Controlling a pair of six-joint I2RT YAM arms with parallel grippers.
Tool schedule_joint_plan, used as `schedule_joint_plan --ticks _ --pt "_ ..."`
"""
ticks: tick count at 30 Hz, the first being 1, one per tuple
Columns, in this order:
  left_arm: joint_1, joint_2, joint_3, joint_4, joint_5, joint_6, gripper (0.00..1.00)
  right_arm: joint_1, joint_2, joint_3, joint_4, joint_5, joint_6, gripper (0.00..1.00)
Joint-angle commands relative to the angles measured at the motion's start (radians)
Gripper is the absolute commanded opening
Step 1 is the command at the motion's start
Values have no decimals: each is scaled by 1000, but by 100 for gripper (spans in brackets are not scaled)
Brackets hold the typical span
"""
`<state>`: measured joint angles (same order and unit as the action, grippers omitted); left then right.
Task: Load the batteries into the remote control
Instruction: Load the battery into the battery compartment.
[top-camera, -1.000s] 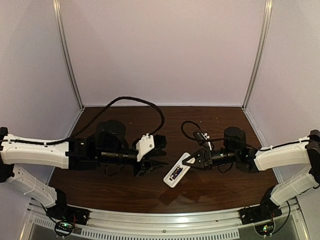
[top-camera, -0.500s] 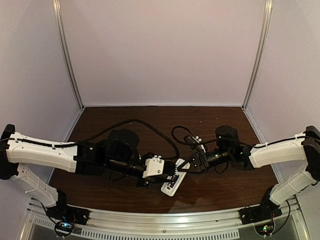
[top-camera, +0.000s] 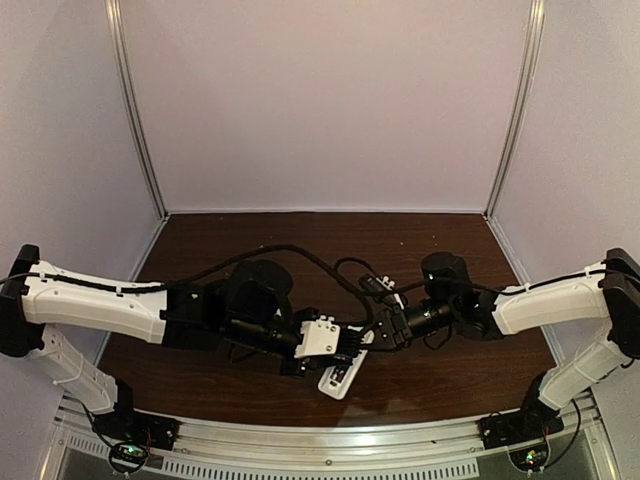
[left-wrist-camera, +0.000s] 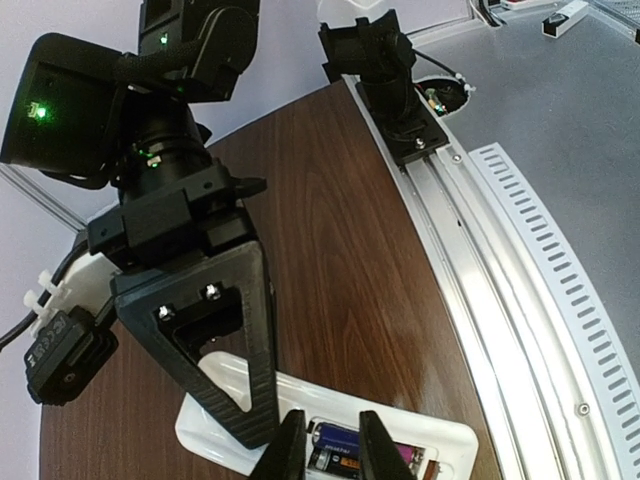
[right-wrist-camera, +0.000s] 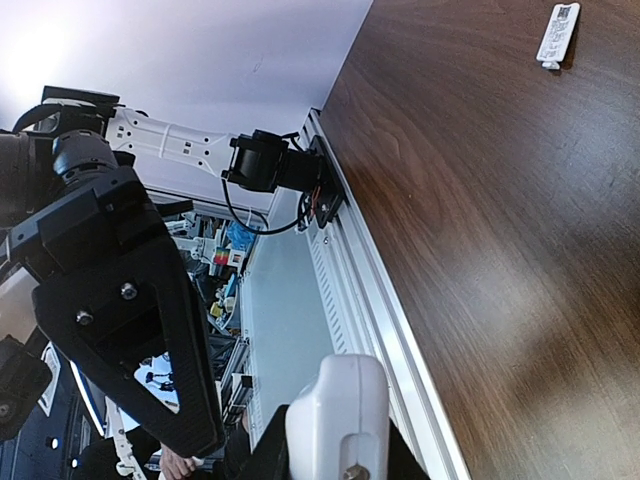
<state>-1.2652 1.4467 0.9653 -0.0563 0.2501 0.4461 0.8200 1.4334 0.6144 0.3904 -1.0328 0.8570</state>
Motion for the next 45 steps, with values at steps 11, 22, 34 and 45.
schedule_joint_plan --ticks 11,22,34,45 --pt "-4 42 35 -17 -33 29 18 30 12 60 -34 -5 -54 0" --pt "-4 57 30 -53 -26 40 10 34 5 75 -65 -6 -73 0" --pt "-6 71 7 -83 -5 39 6 34 -18 100 -87 -16 -90 0" --pt "-7 96 -9 -88 32 27 5 33 -41 119 -95 -20 -96 0"
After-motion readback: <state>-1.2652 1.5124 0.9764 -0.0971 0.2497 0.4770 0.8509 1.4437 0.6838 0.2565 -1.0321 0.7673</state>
